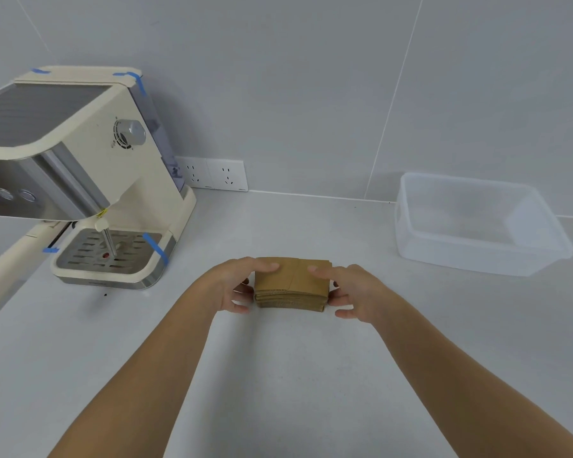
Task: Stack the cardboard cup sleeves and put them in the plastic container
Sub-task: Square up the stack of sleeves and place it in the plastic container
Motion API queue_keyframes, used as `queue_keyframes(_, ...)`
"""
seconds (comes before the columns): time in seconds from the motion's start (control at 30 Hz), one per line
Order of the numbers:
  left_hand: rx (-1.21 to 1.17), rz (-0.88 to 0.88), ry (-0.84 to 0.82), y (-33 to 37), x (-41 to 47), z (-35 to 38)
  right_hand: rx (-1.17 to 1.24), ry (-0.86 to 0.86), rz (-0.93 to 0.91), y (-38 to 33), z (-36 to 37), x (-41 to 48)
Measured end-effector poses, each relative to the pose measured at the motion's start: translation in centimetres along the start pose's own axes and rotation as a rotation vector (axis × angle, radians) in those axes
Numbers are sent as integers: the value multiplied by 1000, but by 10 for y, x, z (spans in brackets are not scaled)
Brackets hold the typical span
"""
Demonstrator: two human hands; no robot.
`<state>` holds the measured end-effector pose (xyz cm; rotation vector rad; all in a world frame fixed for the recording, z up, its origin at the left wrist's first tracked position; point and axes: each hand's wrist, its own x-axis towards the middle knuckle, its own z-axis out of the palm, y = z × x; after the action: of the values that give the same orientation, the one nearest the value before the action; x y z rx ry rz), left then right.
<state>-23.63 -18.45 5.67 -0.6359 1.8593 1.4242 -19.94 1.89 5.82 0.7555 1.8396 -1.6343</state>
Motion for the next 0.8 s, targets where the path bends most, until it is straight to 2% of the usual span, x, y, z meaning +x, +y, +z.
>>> queue_keyframes(0.13,53,-1,-27,3,1,6,-14,-23,24,-2,0,8)
queue_keyframes(0.27,-28,-38,-76,0,1,7,20,-42,36,1,-2,14)
queue_keyframes(0.37,-77,-3,-111,-6,2,8,30,-69,0,5,-3,14)
queue_keyframes(0.47,-92,70,-158,-18,3,8,46,-127,-46,10,-8,13)
queue_keyframes(0.63,-50,290,-229,-45,-3,9,2,-246,-157,24,-12,10)
queue_keyframes(0.8,25,498,-120,-76,-14,16,-150,-152,-309,51,-4,4)
